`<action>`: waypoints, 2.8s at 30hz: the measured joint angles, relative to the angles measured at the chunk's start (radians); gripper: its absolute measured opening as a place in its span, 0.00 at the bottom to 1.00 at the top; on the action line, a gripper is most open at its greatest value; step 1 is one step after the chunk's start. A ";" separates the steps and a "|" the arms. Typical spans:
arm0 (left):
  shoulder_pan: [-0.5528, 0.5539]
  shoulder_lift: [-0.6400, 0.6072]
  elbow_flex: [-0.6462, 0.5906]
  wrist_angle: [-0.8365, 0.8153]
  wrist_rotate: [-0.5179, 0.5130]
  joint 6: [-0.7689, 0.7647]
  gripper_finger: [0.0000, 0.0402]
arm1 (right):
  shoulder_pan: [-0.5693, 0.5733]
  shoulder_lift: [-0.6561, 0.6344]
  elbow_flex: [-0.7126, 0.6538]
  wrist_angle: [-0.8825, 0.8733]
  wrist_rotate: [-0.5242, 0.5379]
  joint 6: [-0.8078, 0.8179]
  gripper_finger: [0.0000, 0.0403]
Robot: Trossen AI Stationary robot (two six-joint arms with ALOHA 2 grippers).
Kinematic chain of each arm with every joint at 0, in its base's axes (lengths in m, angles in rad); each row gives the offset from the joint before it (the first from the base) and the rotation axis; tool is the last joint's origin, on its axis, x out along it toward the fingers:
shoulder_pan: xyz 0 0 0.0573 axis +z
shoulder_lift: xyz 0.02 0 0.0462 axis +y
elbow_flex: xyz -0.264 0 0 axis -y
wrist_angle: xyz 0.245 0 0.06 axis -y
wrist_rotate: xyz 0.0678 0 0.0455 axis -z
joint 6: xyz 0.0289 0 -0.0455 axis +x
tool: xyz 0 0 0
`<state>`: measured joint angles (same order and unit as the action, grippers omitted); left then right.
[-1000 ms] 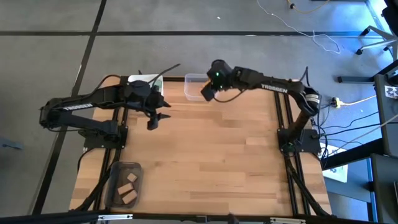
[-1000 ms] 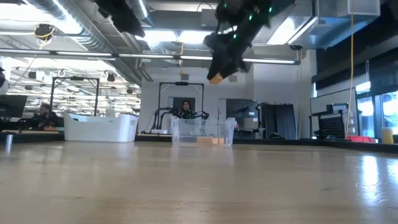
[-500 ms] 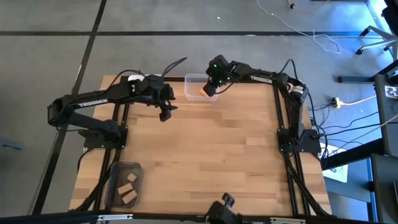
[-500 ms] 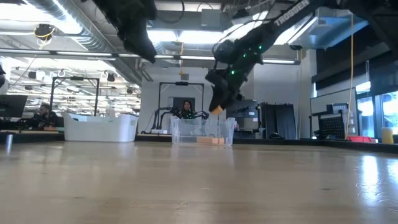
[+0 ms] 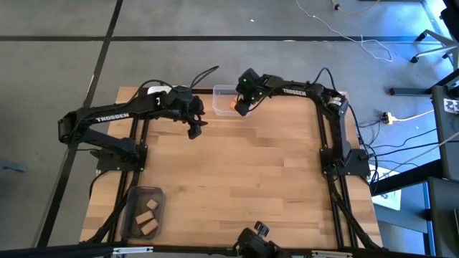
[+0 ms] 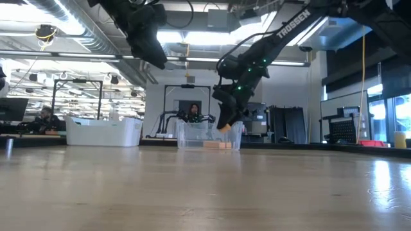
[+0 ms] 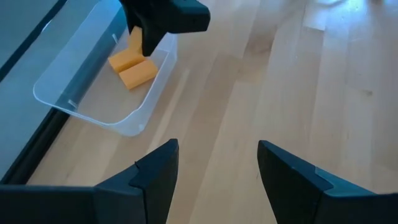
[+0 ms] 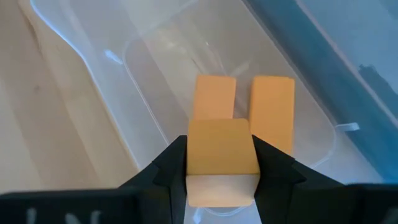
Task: Sort & place blocks by color
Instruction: Put the orange block into the transparent bin, then return to Home Position
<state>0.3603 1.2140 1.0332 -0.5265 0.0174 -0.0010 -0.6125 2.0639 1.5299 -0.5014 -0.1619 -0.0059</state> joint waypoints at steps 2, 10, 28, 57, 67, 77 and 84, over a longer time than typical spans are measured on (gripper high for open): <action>0.000 0.000 0.000 0.000 -0.001 -0.010 0.52 | 0.000 0.006 0.000 -0.002 0.000 0.001 0.32; 0.000 0.000 0.000 -0.004 -0.099 -0.088 0.52 | 0.000 0.005 0.000 0.003 0.002 0.023 0.52; 0.232 0.000 0.000 -0.220 -0.350 -0.399 0.52 | 0.003 -0.019 0.213 -0.100 -0.172 -0.038 0.66; 0.304 -0.128 0.000 -0.273 -0.161 -0.168 0.03 | 0.126 -0.020 0.817 -0.745 -0.172 -0.217 0.07; 0.305 -0.453 0.001 -0.294 -0.071 -0.117 0.00 | 0.146 -0.131 0.818 -0.879 -0.132 -0.225 0.01; 0.305 -0.751 0.002 -0.435 -0.053 -0.127 0.00 | 0.165 -0.347 0.819 -0.984 -0.057 -0.182 0.00; 0.305 -0.948 0.002 -0.459 -0.057 -0.097 0.00 | 0.174 -0.531 0.780 -1.062 0.108 -0.093 0.00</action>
<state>0.6651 0.2661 1.0348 -0.9857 -0.0399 -0.0978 -0.4388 1.5331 2.3095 -1.5635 -0.0544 -0.0991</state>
